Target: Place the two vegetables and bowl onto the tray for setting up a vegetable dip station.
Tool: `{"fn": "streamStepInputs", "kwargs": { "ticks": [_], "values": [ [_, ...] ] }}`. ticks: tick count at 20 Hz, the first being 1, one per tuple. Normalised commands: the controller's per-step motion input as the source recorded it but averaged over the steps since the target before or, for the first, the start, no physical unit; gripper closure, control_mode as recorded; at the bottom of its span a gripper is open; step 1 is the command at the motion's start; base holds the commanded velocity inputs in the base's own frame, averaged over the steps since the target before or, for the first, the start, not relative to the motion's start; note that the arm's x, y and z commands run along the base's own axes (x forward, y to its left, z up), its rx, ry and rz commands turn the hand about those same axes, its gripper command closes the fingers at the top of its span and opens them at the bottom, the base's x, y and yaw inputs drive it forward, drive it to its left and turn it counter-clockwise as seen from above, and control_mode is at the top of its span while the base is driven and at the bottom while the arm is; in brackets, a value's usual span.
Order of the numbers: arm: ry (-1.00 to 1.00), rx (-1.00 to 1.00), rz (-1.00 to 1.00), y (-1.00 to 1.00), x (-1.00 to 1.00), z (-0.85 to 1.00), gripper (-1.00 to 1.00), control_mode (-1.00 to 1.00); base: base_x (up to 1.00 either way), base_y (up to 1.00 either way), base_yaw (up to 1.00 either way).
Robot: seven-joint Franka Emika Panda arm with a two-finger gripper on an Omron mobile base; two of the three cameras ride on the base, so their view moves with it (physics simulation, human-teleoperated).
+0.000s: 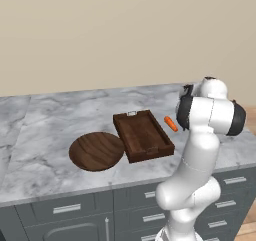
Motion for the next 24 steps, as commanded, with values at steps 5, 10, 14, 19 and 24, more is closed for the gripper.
{"fn": "streamStepInputs", "kwargs": {
  "ticks": [5, 10, 14, 19, 24],
  "values": [
    [0.0, 0.01, 0.01, -0.25, 0.09, -0.39, -1.0, -1.0, 0.0, 0.0, 0.0],
    [0.01, 0.0, 0.01, -0.04, 0.01, -0.35, -1.0, -1.0, 0.0, 0.0, 0.0],
    [0.06, 0.0, 0.0, 0.0, 0.0, -0.24, -1.0, -1.0, 0.0, 0.0, 0.0],
    [0.08, 0.0, 0.0, 0.0, 0.0, -0.21, -1.0, -1.0, 0.0, 0.0, 0.0],
    [0.05, 0.0, 0.02, 0.0, 0.0, -0.28, 1.0, -1.0, 0.0, 0.0, 0.0]
  ]
}}
